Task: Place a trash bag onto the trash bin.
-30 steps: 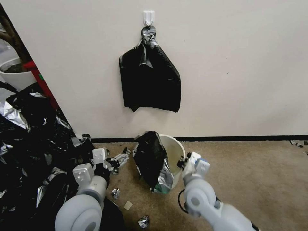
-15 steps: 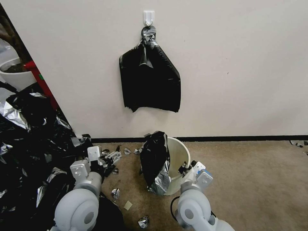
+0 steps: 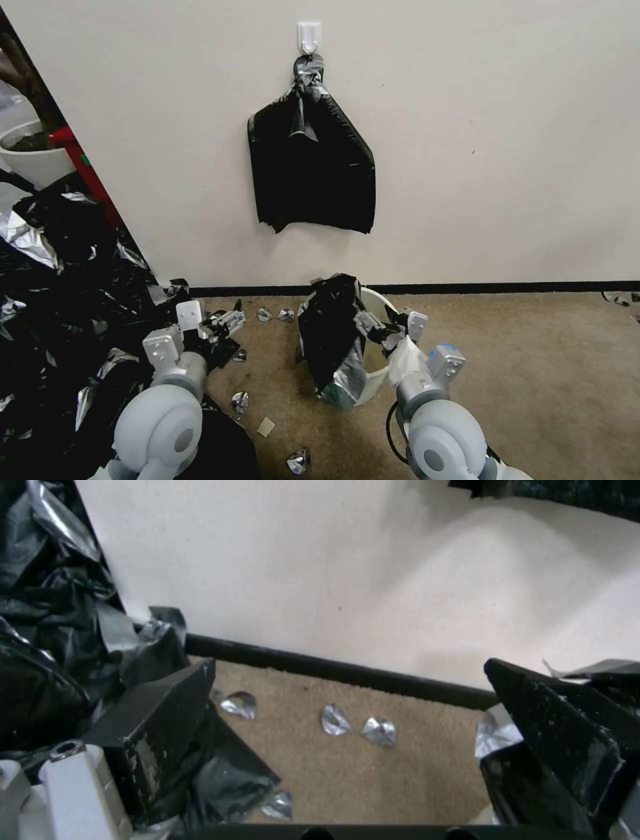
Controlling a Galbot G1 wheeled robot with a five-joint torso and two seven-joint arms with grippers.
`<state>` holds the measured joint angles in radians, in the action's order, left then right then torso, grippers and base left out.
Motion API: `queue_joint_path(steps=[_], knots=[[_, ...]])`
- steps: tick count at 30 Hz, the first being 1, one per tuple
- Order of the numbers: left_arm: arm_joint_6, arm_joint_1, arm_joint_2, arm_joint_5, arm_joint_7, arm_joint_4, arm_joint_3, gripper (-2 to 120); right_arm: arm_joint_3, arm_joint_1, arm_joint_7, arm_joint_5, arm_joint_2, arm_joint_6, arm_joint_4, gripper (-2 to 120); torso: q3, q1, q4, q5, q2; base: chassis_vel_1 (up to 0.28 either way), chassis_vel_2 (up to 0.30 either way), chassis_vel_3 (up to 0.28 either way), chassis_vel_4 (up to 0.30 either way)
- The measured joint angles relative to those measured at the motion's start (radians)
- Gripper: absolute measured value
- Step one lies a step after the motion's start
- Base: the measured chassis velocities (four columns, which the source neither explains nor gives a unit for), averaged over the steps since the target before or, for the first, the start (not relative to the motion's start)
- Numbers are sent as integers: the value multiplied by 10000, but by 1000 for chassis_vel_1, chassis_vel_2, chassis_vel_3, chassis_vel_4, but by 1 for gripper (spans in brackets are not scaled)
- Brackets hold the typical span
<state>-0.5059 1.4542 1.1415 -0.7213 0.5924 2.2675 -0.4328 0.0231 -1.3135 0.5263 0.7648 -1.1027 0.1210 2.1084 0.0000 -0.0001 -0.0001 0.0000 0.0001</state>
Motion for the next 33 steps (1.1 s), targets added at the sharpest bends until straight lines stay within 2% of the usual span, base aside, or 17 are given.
queue_joint_path(steps=[1, 4, 7, 8, 12, 14, 15, 18, 20, 21, 22, 24, 27, 29, 30, 33], knots=[[0, -34, -24, -32, -7, -43, -22, 100, 58, 65, 12, -60, 0, 165, -112, 99, 0, 0, 0, 0, 0, 0, 0, 0, 0], [14, -173, -41, -195, -20, -182, -37, 100, 101, 322, 206, -89, -93, 633, -469, 100, 0, 1, 1, 1, 0, 0, 0, 0, 0], [47, -411, -31, -454, -64, -355, -14, 100, 78, 578, 482, 559, -208, 1324, -575, 100, 0, 1, 1, 0, -1, 0, 0, 0, 0], [69, -595, -8, -667, -258, -476, 5, 100, 61, 747, 640, 1075, -282, 1694, -660, 100, 0, 0, 1, 0, 0, 0, 0, 0, 0], [66, -899, 51, -1071, -687, -691, 85, 100, 58, 981, 707, 1567, -377, 2009, -924, 100, 0, 1, 1, 1, 0, 0, 0, 0, 0], [-151, -1167, 132, -1466, -1053, -932, 253, 100, 62, 1080, 693, 1795, -416, 2073, -1068, 92, 1, 1, 0, 1, 0, 0, 0, 0, 0], [-151, -1167, 132, -1466, -1053, -932, 253, 100, 62, 1080, 693, 1795, -416, 2073, -1068, 92, 1, 1, 0, 1, 0, 0, 0, 0, 0], [-642, -1496, 294, -1772, -1314, -1439, 725, 100, 105, 1087, 640, 1566, -459, 1927, -1175, 77, 1, 1, 0, 1, 0, 0, 0, 0, 0], [-706, -1568, 346, -1776, -1348, -1566, 847, 100, 116, 1082, 597, 1400, -468, 1811, -1212, 76, 1, 1, 0, 0, -1, 0, 0, 0, 0], [-842, -1713, 472, -1781, -1439, -1817, 1064, 100, 127, 1074, 539, 1196, -477, 1669, -1247, 68, 1, 1, 0, 0, -1, 0, 0, 0, 0], [-842, -1713, 472, -1781, -1439, -1817, 1064, 100, 127, 1074, 539, 1196, -477, 1669, -1247, 68, 1, 1, 0, 0, -1, 0, 0, 0, 0], [-1015, -1901, 675, -1781, -1559, -2101, 1337, 100, 125, 1057, 522, 1193, -501, 1509, -1245, 55, 1, 1, 0, 0, 0, 0, 0, 0, 0], [-1126, -2017, 837, -1786, -1620, -2252, 1503, 100, 106, 1041, 516, 1328, -520, 1416, -1213, 48, 1, 1, 0, 1, -1, 0, 0, 0, 0], [-1242, -2097, 964, -1787, -1659, -2357, 1662, 100, 92, 1004, 422, 1387, -521, 1320, -1209, 39, 0, 1, 0, 1, 0, 0, 0, 0, 0], [-1242, -2097, 964, -1787, -1659, -2357, 1662, 100, 92, 1004, 422, 1387, -521, 1320, -1209, 39, 0, 1, 0, 1, 0, 0, 0, 0, 0], [-1426, -2192, 1159, -1757, -1666, -2489, 1873, 100, 82, 968, 302, 1354, -511, 1145, -1255, 22, 0, 1, 0, 2, -1, 0, 0, 0, 0]])
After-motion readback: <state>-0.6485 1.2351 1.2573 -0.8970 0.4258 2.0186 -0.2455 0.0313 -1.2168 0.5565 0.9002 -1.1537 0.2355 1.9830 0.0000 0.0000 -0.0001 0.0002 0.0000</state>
